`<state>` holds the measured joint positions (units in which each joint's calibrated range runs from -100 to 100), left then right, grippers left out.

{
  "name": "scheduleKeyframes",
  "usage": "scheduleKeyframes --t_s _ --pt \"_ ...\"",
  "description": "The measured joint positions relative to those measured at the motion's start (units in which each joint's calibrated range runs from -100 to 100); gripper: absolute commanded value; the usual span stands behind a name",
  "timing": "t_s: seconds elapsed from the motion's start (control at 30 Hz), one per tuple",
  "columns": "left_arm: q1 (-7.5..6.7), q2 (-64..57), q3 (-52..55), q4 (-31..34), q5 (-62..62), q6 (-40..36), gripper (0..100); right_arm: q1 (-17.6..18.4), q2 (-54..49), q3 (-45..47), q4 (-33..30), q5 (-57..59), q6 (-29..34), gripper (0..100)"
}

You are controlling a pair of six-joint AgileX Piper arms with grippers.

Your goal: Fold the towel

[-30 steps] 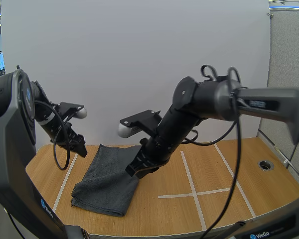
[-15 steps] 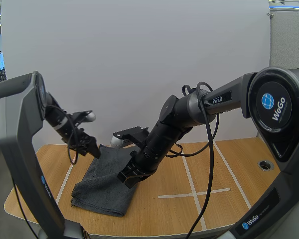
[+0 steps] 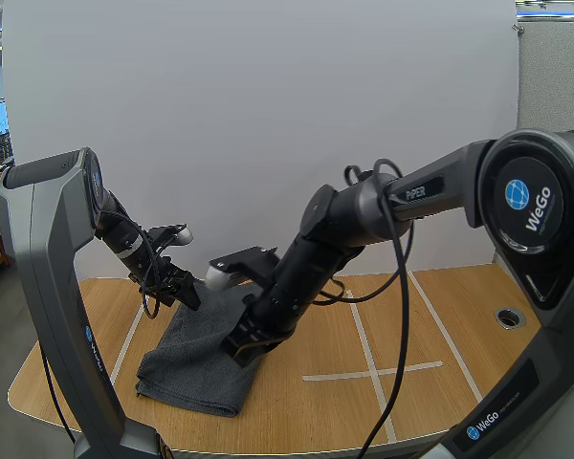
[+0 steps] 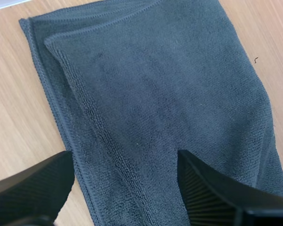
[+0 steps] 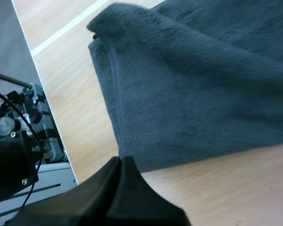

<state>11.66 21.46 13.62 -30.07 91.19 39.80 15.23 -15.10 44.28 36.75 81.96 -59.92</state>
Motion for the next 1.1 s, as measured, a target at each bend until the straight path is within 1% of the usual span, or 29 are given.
scheduleKeyframes --t_s 0.03,0.13,0.33,0.57,0.67,0.77,0.93,1.1 --pt "0.00 0.1 -0.3 0.0 -1.2 0.0 100 1.0 0.6 0.0 0.0 -0.4 -0.1 0" --pt "0.00 0.1 -0.3 0.0 -1.6 0.2 100 2.0 2.0 0.0 0.3 -1.2 -0.2 0" --pt "0.00 0.1 -0.3 0.0 -1.6 0.7 100 2.6 5.5 0.0 0.6 -2.0 -0.2 0" --pt "0.00 0.4 -0.3 0.0 -1.6 1.3 100 2.6 12.7 0.0 0.4 -2.9 -0.2 0" --pt "0.00 2.3 -0.4 0.0 -1.6 1.6 100 2.6 15.9 0.0 0.4 -4.8 -0.6 0" --pt "0.00 3.6 -0.5 0.0 -1.6 1.6 100 2.6 16.8 0.2 0.5 -5.2 -0.7 0" --pt "0.00 5.4 -0.5 -1.1 -2.8 2.0 100 2.6 17.3 3.3 0.5 -9.6 -2.1 0" --pt "0.00 5.5 -0.8 -1.4 -3.4 2.0 100 2.6 17.4 3.3 0.5 -10.0 -2.3 0"
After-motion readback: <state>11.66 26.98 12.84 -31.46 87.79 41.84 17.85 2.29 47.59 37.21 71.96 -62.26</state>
